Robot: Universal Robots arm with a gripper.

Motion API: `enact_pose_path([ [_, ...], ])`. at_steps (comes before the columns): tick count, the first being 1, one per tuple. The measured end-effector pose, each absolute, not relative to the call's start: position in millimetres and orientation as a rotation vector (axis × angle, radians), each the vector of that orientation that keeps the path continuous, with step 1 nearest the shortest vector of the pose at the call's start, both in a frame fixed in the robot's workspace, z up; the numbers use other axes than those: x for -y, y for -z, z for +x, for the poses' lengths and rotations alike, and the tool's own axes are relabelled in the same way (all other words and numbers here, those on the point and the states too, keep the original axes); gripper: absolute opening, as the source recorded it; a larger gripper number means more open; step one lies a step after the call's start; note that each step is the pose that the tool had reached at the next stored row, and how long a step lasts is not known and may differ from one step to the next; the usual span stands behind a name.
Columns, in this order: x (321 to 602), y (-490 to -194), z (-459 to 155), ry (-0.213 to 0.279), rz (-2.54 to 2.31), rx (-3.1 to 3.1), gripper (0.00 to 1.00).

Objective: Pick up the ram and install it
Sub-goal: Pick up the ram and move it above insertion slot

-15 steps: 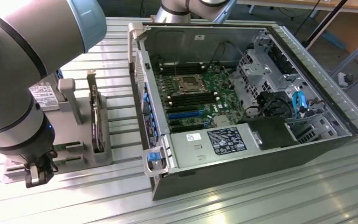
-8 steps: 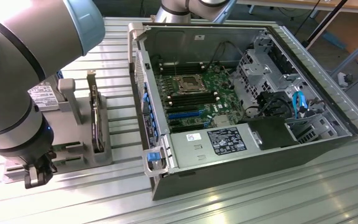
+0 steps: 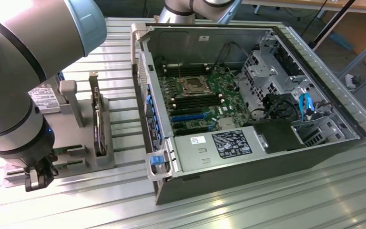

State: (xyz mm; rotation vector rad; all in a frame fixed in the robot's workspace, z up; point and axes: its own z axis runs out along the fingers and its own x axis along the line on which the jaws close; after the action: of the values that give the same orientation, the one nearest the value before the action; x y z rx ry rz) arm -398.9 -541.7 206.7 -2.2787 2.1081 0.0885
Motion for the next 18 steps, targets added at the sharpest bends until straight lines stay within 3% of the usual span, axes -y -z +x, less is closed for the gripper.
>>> enact_pose_path([
  [6, 541.7, -206.7, -398.9, -0.088, -2.279, -2.108, 0.36],
  [9, 541.7, -206.7, -398.9, -0.088, -2.279, -2.108, 0.13],
  [18, 541.7, -206.7, -398.9, -0.088, -2.279, -2.108, 0.13],
])
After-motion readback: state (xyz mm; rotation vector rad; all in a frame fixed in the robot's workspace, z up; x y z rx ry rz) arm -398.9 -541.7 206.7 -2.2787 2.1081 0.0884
